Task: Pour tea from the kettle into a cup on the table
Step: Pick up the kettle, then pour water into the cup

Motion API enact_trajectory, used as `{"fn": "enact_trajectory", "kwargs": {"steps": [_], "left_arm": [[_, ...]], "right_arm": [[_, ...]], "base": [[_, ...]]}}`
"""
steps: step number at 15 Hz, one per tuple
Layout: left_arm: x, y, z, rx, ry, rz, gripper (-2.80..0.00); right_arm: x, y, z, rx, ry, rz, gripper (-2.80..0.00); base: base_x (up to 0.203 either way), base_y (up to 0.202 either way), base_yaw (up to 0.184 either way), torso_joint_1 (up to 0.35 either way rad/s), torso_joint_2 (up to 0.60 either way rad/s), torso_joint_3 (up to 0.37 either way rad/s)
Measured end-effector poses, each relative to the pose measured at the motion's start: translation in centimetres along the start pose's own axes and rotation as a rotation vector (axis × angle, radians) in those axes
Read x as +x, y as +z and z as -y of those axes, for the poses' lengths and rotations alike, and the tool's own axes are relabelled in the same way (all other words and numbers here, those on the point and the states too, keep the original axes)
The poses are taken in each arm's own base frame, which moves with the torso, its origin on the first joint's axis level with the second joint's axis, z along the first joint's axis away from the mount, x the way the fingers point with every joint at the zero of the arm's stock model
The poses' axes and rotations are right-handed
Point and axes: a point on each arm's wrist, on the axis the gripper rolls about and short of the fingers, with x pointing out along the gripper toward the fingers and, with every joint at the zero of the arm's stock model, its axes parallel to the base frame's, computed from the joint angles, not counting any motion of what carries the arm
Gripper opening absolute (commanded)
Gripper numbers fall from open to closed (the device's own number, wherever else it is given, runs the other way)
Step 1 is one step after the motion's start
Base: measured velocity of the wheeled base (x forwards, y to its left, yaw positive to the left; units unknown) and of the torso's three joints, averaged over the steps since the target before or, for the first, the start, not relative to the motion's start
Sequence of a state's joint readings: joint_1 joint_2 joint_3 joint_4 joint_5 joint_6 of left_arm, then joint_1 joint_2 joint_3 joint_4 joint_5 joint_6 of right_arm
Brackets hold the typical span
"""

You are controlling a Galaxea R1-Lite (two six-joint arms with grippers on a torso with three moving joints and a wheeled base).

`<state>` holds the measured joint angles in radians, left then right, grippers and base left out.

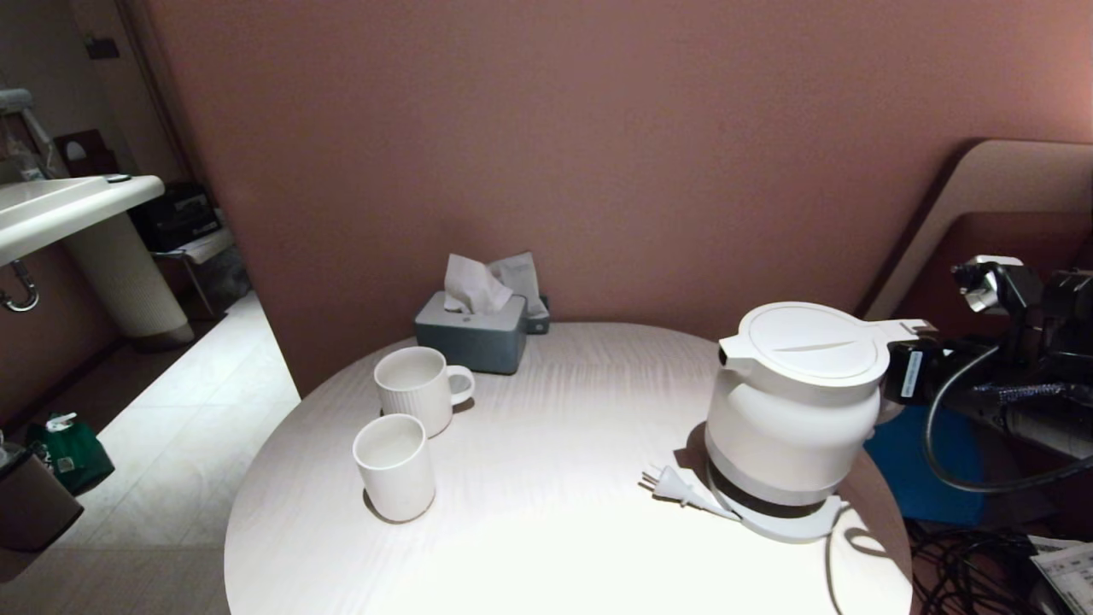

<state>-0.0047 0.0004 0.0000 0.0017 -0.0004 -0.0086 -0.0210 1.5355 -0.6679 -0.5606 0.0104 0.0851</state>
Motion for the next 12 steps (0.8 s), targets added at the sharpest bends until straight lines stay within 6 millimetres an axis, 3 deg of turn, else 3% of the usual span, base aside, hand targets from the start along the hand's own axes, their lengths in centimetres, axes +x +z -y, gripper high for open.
{"fn": "enact_trajectory", "kwargs": {"steps": [5,12], "left_arm": [[0.0,0.0,0.0,-0.001,0.000,0.000,-2.80],[0.0,0.0,0.0,-0.001,0.000,0.000,-2.80]], "right_arm": [[-1.0,3.8,-1.1,0.007,0.014,-0.014,-2.80],[-2.3,7.5,-5.7,-0.037,0.026,0.037,-2.80]], "base": [[0.000,0.000,0.000,0.000,0.00,0.000],[0.000,0.000,0.000,0.000,0.00,0.000]]}}
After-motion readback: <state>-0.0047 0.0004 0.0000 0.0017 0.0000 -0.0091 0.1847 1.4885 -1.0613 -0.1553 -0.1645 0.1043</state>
